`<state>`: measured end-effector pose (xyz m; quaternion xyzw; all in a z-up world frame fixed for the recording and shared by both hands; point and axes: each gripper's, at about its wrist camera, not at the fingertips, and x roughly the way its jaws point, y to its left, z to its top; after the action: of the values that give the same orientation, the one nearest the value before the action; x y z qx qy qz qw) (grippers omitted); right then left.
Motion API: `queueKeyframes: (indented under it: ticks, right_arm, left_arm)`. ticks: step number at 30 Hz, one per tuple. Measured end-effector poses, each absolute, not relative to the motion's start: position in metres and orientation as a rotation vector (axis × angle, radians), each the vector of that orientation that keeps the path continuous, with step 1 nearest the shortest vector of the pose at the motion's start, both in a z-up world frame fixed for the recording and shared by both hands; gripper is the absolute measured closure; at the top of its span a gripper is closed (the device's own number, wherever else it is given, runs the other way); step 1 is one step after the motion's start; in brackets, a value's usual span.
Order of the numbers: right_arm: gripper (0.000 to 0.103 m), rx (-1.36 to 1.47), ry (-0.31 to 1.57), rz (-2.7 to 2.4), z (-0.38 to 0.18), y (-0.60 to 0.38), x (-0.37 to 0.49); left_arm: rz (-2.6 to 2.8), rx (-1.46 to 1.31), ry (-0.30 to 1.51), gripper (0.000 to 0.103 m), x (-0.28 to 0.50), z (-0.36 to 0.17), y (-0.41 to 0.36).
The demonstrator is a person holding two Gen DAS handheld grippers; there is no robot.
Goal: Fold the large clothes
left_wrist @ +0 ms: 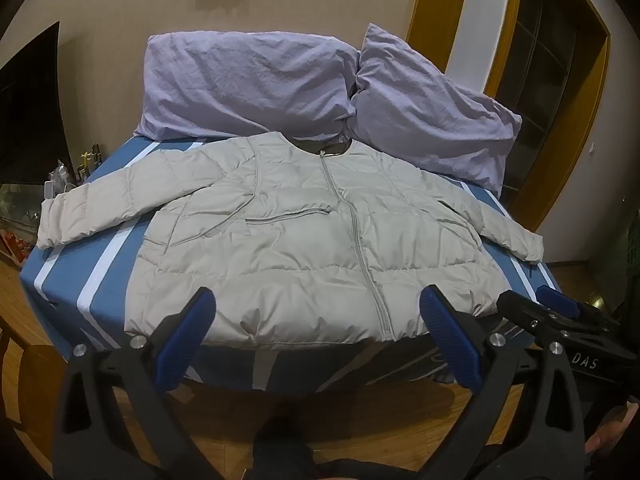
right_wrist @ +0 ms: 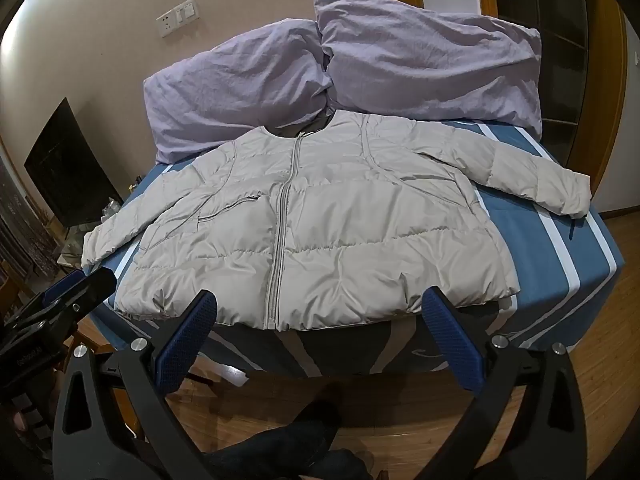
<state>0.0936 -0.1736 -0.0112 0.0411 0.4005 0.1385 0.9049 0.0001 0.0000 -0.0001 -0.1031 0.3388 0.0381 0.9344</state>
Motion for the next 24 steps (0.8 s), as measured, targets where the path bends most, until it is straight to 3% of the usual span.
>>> queueKeyframes:
  ticks: [24]
  right_arm:
    - [0.001,0.085,0.83,0.286,-0.012,-0.1719,0.0956]
  left_arm:
    - [0.079,-0.22,0.703,0.002,0.0002,-0.0056,0.0028]
